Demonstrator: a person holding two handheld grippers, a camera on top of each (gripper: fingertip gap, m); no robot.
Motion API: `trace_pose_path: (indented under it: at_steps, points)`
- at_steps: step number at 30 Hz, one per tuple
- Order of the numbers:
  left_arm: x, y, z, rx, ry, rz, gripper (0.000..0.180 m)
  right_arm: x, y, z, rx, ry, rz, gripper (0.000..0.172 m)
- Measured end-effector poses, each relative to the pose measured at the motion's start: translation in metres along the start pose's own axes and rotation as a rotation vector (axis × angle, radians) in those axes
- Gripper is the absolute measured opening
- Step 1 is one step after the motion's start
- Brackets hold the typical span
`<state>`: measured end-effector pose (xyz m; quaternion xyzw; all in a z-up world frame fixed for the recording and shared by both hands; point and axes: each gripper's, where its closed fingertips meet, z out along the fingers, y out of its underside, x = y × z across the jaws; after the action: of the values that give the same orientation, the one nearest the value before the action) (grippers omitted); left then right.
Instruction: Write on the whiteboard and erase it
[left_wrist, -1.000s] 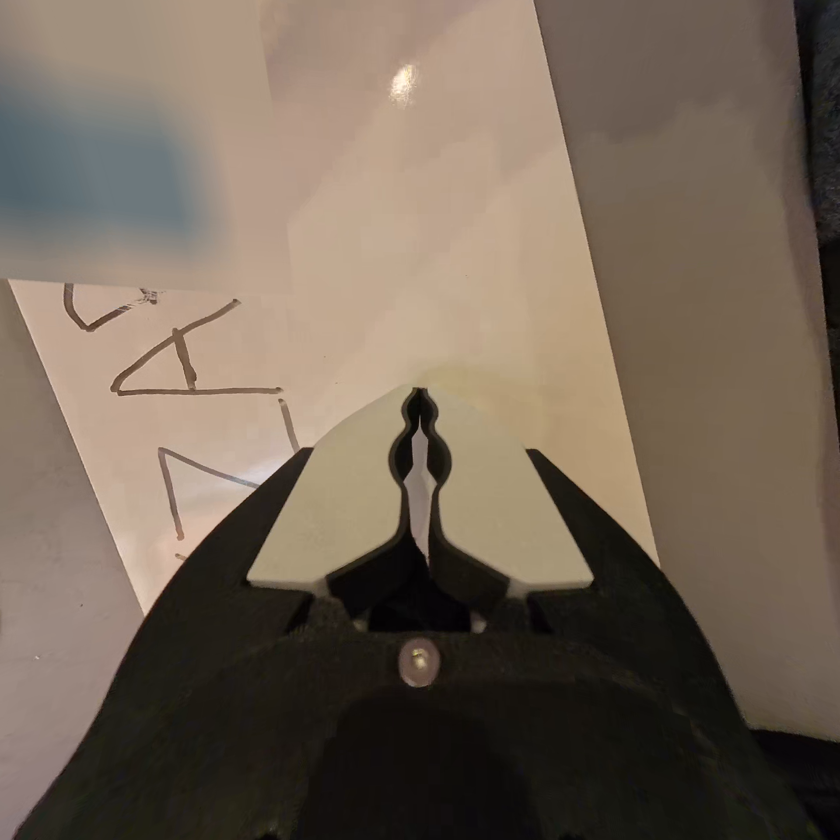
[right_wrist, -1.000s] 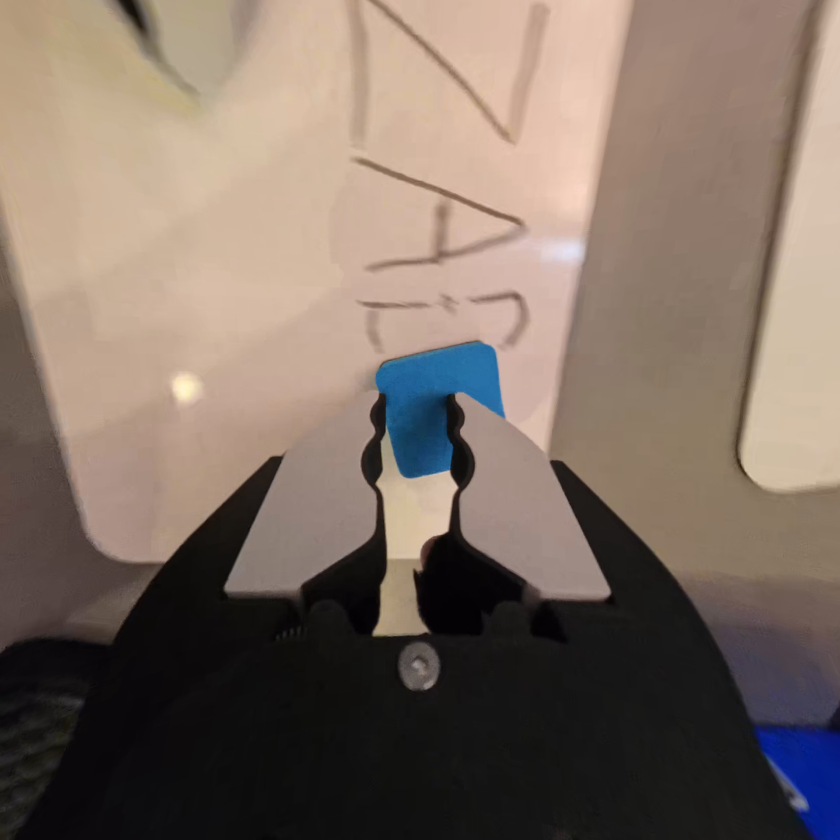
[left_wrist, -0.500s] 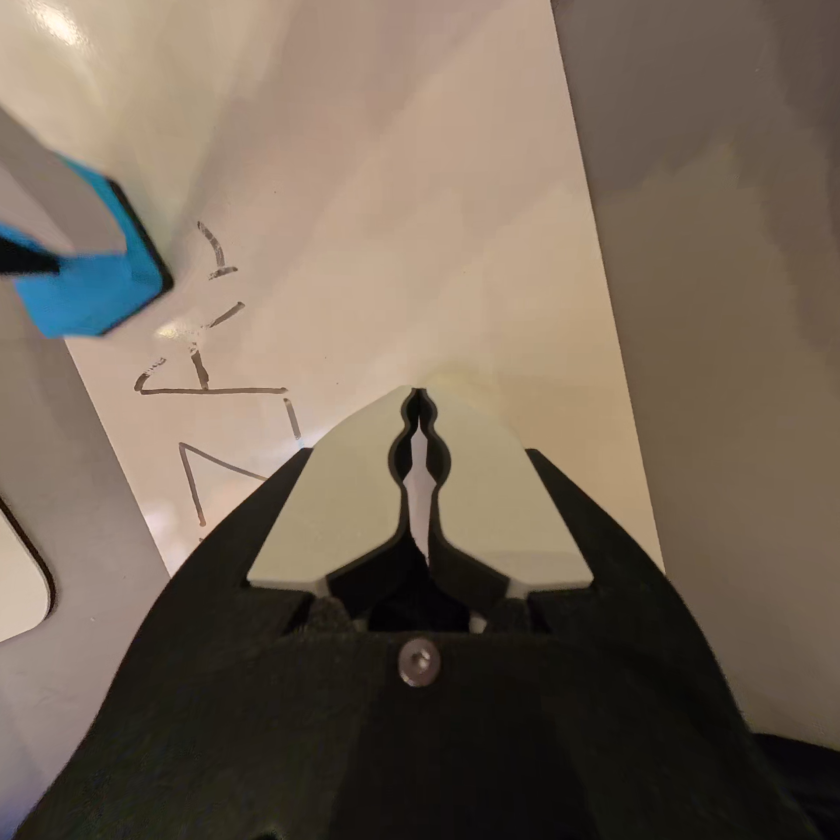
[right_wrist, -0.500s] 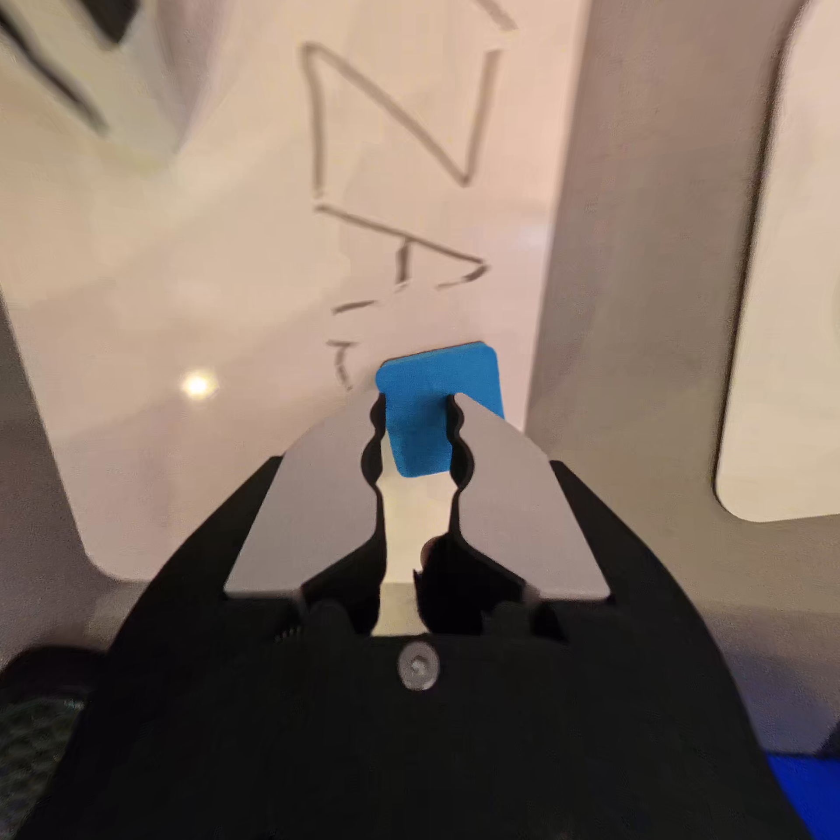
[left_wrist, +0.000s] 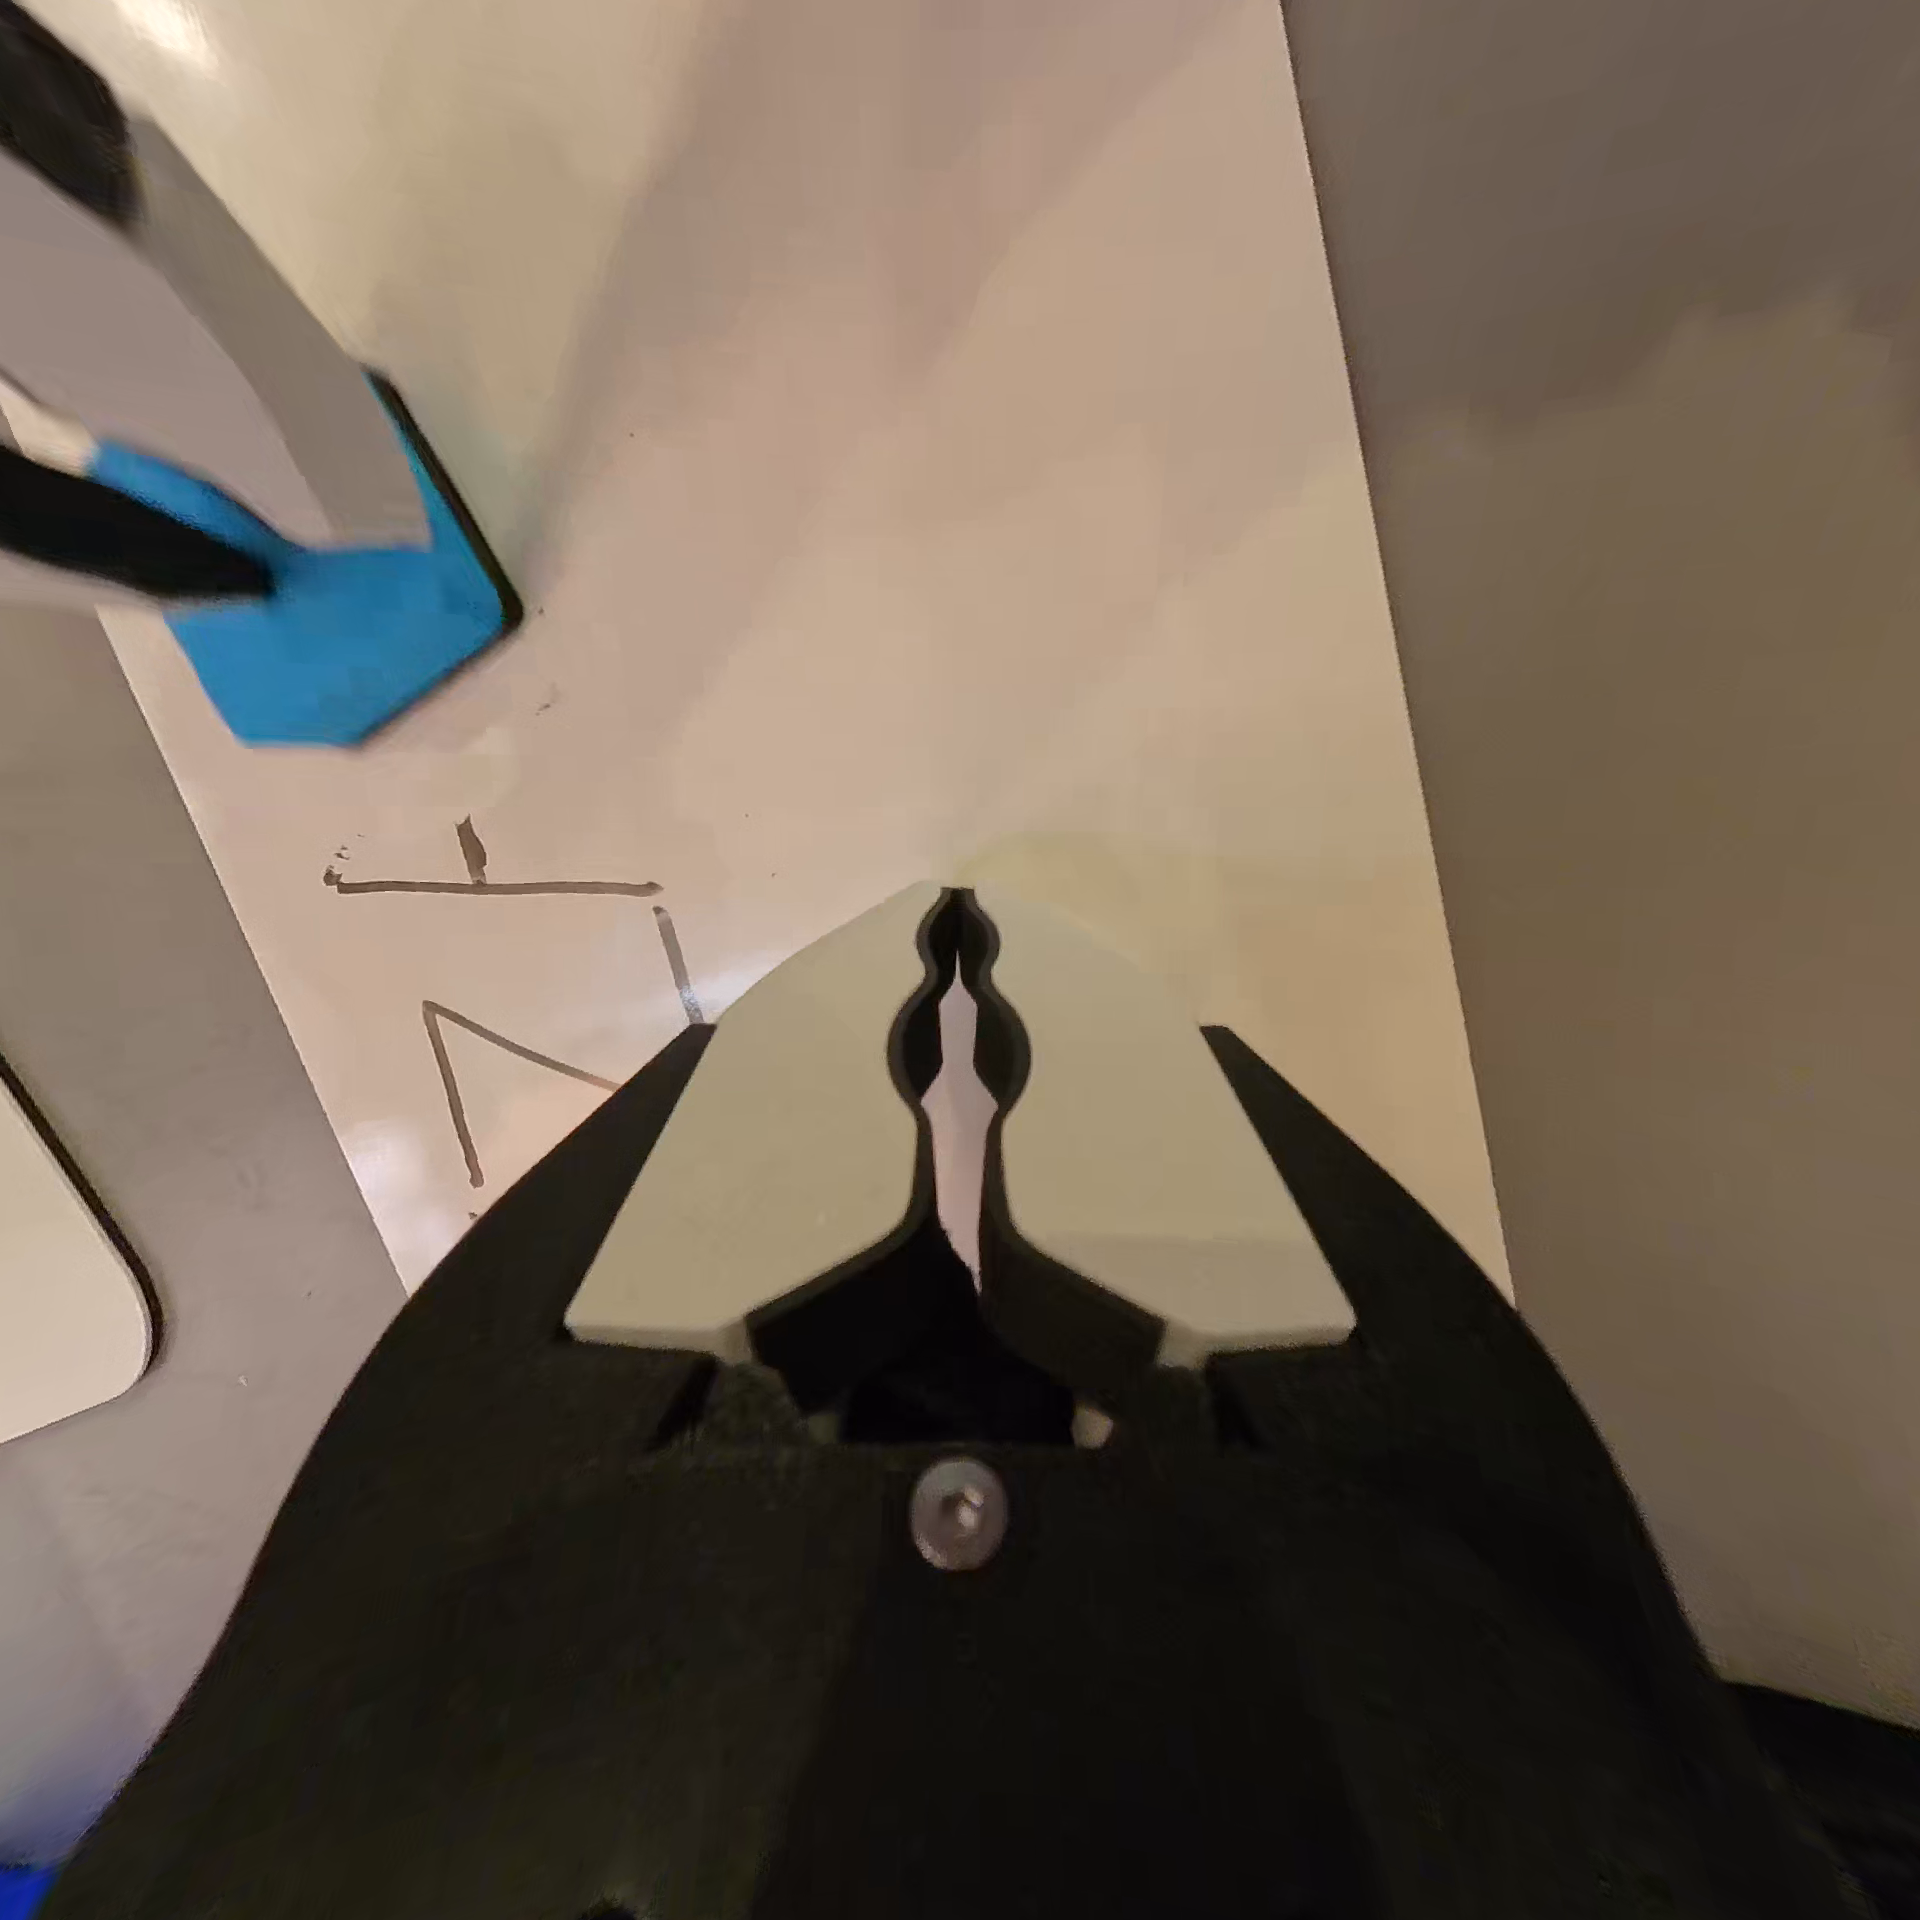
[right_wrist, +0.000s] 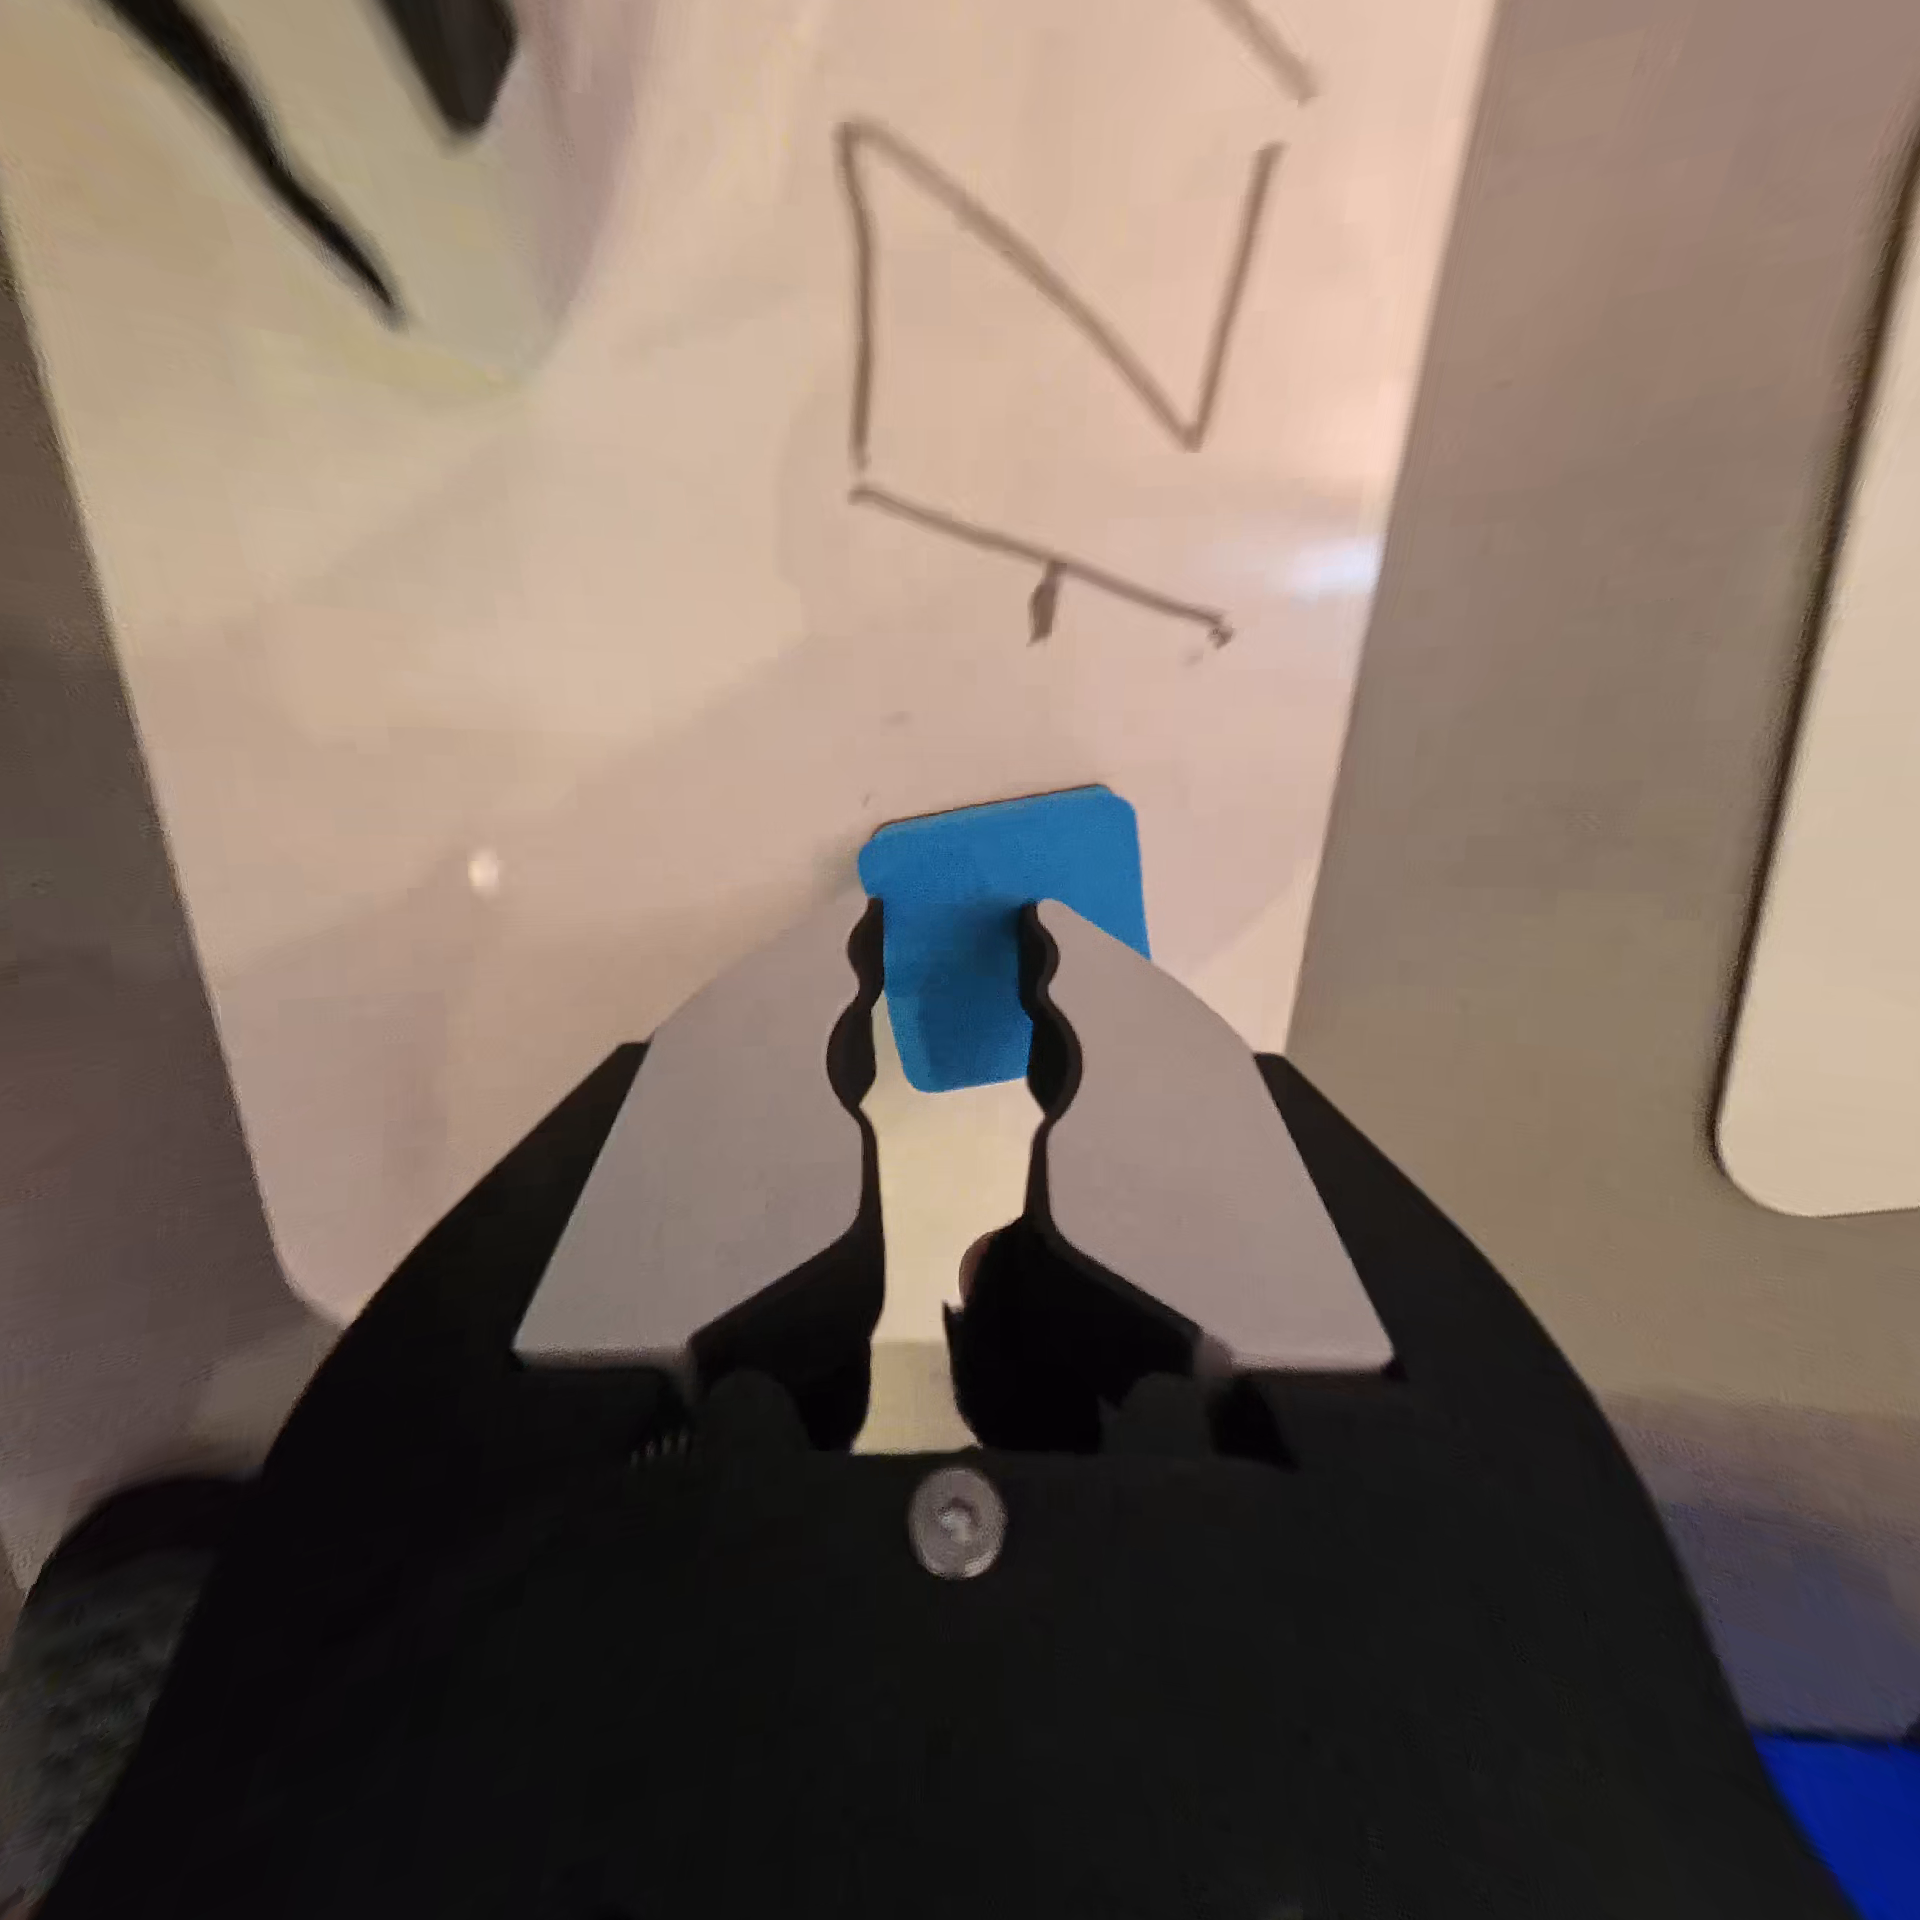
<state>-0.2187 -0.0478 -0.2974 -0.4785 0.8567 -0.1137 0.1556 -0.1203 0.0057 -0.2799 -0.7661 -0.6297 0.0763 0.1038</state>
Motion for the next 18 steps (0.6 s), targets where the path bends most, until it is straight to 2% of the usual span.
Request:
trace_pose_path:
  at_steps: [3, 4, 6, 7, 10, 12, 14, 15, 17, 18]
  points:
    - [0.0, 0.0, 0.0, 0.008, 0.01, -0.009, 0.001, -0.021, -0.019, 0.005, 0.024, -0.026, -0.094, 0.026]
    - [0.0, 0.0, 0.0, 0.009, 0.008, -0.01, 0.001, -0.027, -0.01, 0.002, 0.014, -0.058, -0.085, 0.026]
    - [0.0, 0.0, 0.0, -0.004, -0.004, 0.003, 0.001, -0.009, 0.009, -0.003, -0.004, -0.034, -0.001, 0.026]
    - [0.0, 0.0, 0.0, -0.01, -0.008, 0.009, 0.001, -0.001, 0.003, -0.001, 0.004, -0.009, 0.001, 0.025]
    - [0.0, -0.001, 0.0, -0.013, -0.012, 0.014, 0.001, -0.014, -0.052, 0.013, 0.103, -0.049, -0.136, 0.026]
    - [0.0, -0.001, 0.0, -0.019, -0.027, 0.022, 0.001, 0.013, -0.055, 0.015, 0.076, 0.046, -0.113, 0.026]
    - [0.0, -0.001, 0.0, -0.026, -0.039, 0.026, 0.001, 0.023, -0.031, 0.009, 0.051, 0.001, -0.025, 0.026]
    - [0.0, -0.001, 0.0, -0.03, -0.041, 0.028, 0.001, 0.012, -0.023, 0.006, 0.031, -0.056, -0.034, 0.025]
    - [0.0, -0.001, 0.0, -0.035, -0.035, 0.034, 0.001, -0.01, -0.048, 0.011, 0.062, -0.104, -0.13, 0.024]
    - [0.0, -0.001, 0.0, -0.035, -0.03, 0.035, 0.001, -0.005, -0.064, 0.016, 0.086, -0.05, -0.157, 0.024]
